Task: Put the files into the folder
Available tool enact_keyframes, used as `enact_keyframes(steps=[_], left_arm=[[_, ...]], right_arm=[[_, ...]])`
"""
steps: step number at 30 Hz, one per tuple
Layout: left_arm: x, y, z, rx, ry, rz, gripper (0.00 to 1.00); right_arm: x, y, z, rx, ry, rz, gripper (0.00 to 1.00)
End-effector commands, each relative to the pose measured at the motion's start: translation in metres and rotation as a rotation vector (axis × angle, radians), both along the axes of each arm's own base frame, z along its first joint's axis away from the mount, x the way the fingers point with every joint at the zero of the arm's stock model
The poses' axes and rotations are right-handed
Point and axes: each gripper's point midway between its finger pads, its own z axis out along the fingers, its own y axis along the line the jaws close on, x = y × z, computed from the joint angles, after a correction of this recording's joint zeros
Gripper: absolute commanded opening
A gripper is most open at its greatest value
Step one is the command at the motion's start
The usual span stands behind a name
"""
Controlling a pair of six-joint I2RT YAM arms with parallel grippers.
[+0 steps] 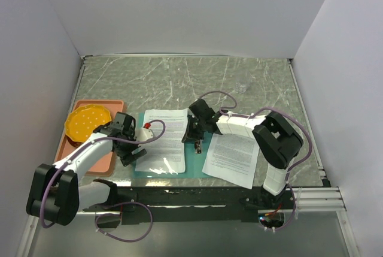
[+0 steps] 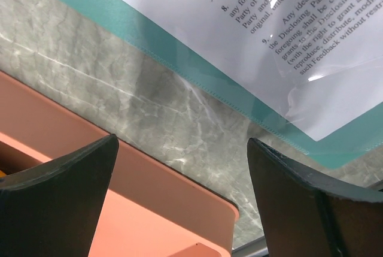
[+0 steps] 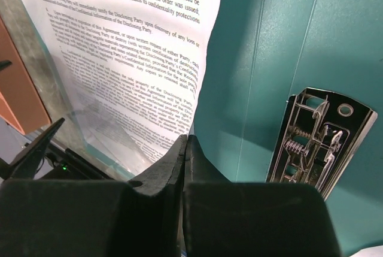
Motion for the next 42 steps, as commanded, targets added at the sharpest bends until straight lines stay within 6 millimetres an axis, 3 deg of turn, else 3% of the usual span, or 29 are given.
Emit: enact_keyframes(steps=[1,15,20,26,33,42], left_arm=[[0.005,-0.001,0.006,0.000,-0.037,-0.013,0.96],[0.065,-0.006,0.030,-0.034,-0.119,0.135,0.96],[0.068,-0.005,0.027,-0.022,-0.113,0.138,0.95],[0.072,-0.005,0.028,-0.022,-0.119,0.134,0.95],[0.076,-0.004,0.029,-0.024,-0.128,0.145,0.95],[0.078,-0.002,0.028,-0.025,-0.137,0.151,0.95]], right_arm=[[0.009,0.010,0.023,0.049,-0.094,0.023,0.00],[0.004,0.018,0.021,0.082,-0.132,0.159,0.00],[0.010,0.032,0.023,0.109,-0.124,0.194,0.00],[0.009,0.037,0.022,0.122,-0.116,0.223,0.00],[-0.008,0.025,0.022,0.156,-0.100,0.284,0.00],[-0.003,0.006,0.032,0.161,-0.123,0.346,0.00]])
